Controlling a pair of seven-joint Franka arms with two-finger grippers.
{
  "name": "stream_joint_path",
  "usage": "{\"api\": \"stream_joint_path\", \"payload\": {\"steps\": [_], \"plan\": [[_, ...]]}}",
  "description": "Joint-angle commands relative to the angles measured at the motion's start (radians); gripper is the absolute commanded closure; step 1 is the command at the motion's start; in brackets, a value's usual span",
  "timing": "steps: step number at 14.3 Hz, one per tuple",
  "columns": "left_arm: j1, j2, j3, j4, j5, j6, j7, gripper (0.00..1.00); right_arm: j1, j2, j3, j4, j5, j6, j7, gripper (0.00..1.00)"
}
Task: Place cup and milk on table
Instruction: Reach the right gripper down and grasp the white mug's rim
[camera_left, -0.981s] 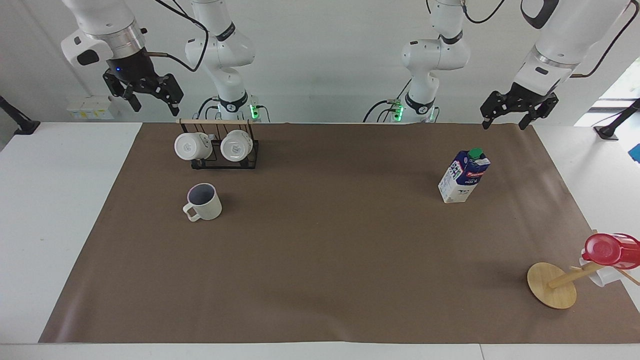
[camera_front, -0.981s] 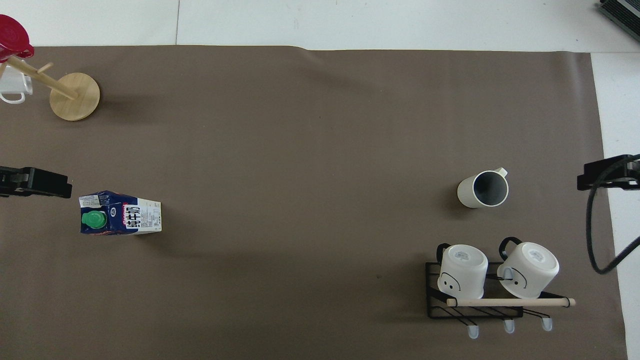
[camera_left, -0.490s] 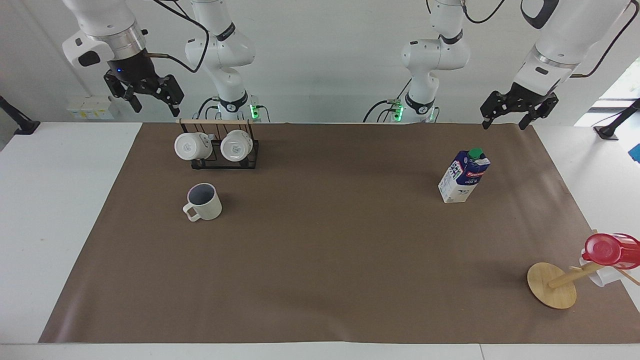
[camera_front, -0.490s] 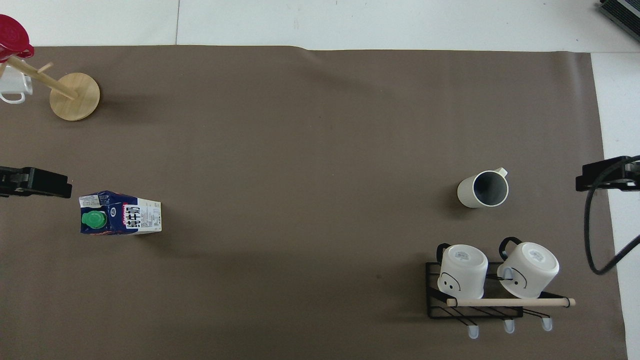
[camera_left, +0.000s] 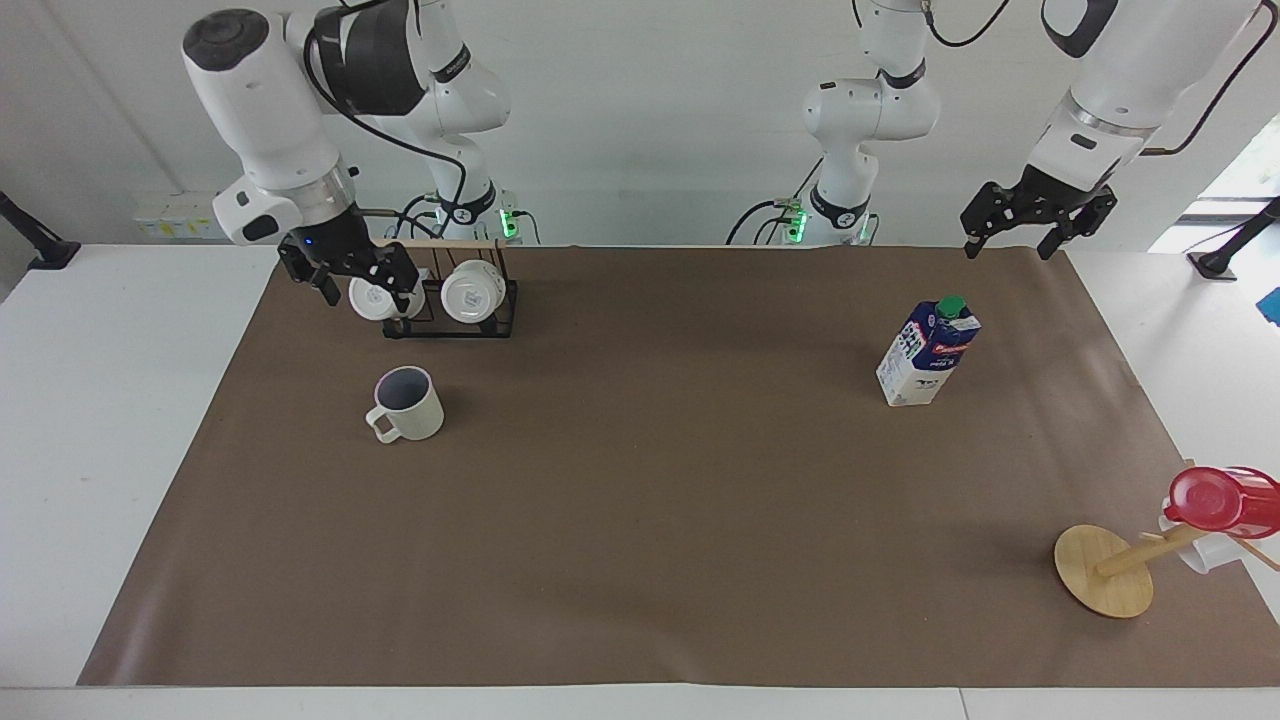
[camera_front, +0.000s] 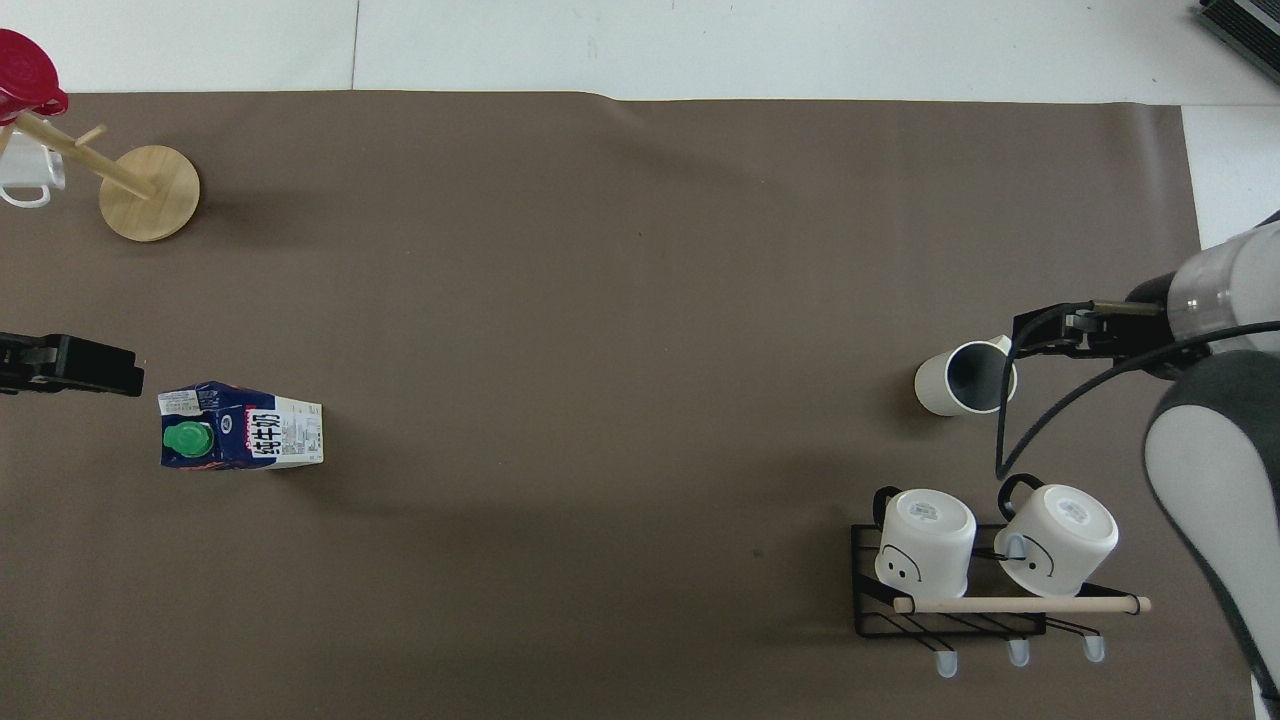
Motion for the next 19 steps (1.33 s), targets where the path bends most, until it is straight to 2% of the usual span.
{"api": "stream_joint_path", "payload": {"steps": [1, 3, 5, 8, 16, 17, 19], "plan": [[0.01, 0.002, -0.004, 0.021, -0.003, -0.021, 0.006, 0.0, 0.011, 0.041, 0.001, -0.08, 0.019, 0.118, 0.037, 0.0], [0.01, 0.002, -0.004, 0.021, -0.003, -0.021, 0.006, 0.0, 0.021, 0.065, 0.001, -0.13, 0.019, 0.208, 0.054, 0.0], [0.01, 0.002, -0.004, 0.021, -0.003, -0.021, 0.006, 0.0, 0.019, 0.089, 0.001, -0.158, 0.018, 0.233, 0.055, 0.0], [0.01, 0.002, -0.004, 0.021, -0.003, -0.021, 0.006, 0.0, 0.008, 0.121, 0.001, -0.224, 0.018, 0.337, 0.054, 0.0], [0.01, 0.002, -0.004, 0.021, -0.003, -0.021, 0.006, 0.0, 0.004, 0.186, 0.001, -0.244, 0.018, 0.416, 0.055, 0.01], [0.01, 0.002, -0.004, 0.021, -0.003, -0.021, 0.006, 0.0, 0.004, 0.186, 0.001, -0.242, 0.018, 0.417, 0.057, 0.11], [0.008, 0.002, -0.004, 0.021, -0.003, -0.021, 0.006, 0.0, 0.004, 0.189, 0.001, -0.241, 0.018, 0.42, 0.057, 0.37]]}}
